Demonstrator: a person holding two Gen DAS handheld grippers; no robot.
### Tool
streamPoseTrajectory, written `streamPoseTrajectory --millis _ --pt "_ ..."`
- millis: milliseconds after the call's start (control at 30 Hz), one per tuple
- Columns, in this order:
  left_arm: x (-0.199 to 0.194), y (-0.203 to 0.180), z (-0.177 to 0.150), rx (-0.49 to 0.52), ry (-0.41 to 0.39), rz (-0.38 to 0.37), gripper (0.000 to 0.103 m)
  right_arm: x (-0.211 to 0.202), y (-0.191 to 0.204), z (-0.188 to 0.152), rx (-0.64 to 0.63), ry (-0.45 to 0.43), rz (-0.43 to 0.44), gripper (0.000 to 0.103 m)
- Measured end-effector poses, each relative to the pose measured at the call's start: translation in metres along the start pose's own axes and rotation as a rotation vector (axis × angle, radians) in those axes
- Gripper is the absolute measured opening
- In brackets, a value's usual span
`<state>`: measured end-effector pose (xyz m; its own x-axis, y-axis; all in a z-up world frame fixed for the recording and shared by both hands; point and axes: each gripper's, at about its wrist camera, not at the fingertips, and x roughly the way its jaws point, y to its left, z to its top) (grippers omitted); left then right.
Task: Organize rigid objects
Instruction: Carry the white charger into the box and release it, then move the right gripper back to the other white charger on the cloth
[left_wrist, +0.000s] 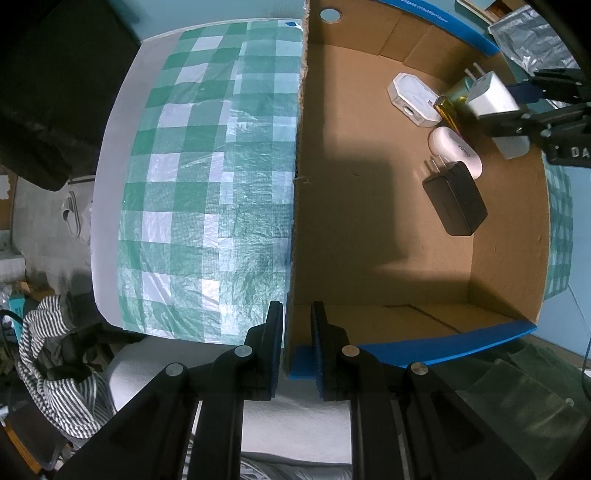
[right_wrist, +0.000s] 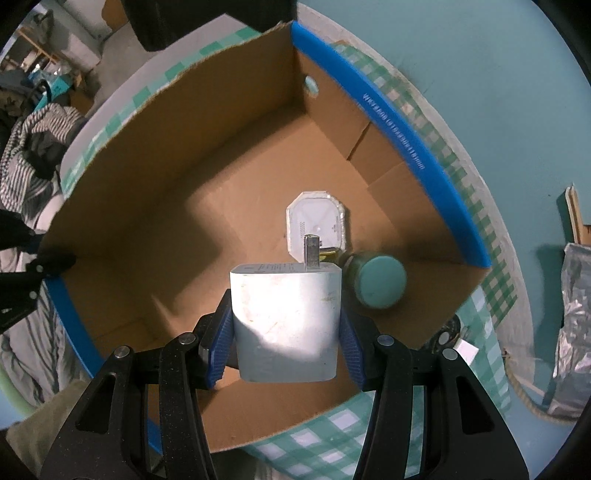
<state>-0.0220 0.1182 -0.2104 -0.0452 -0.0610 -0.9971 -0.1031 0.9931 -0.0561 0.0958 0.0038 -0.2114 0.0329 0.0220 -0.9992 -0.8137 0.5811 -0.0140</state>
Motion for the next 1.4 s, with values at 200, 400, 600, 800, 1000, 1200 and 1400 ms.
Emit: streamPoseTrajectory --millis 200,400,600,800,1000,1200,1400 --pt "0.0 -0.002 0.001 0.009 0.003 0.002 0.015 0.017 0.003 -0.001 -0.003 0.025 0.0 0.052" --pt "0.0 -0.002 0.001 0.008 0.004 0.001 0.015 0.033 0.001 -0.004 0.006 0.059 -0.014 0.052" --pt "0.0 -0.002 0.002 0.007 0.007 0.003 0.015 0.029 -0.005 -0.008 0.007 0.048 0.005 0.052" --pt "0.001 -0.002 0.002 0.006 0.011 0.002 0.015 0.012 -0.016 -0.015 0.015 0.014 0.026 0.061" --pt "0.001 -0.002 0.002 0.001 0.013 0.002 0.015 -0.026 -0.031 -0.026 0.034 -0.067 0.03 0.065" --pt "0.001 0.002 0.001 -0.013 0.012 0.001 0.015 -0.058 -0.048 -0.033 0.06 -0.116 0.022 0.066" --pt "0.002 0.003 0.002 -0.017 0.013 0.002 0.015 -0.069 -0.074 -0.053 0.112 -0.125 -0.006 0.066"
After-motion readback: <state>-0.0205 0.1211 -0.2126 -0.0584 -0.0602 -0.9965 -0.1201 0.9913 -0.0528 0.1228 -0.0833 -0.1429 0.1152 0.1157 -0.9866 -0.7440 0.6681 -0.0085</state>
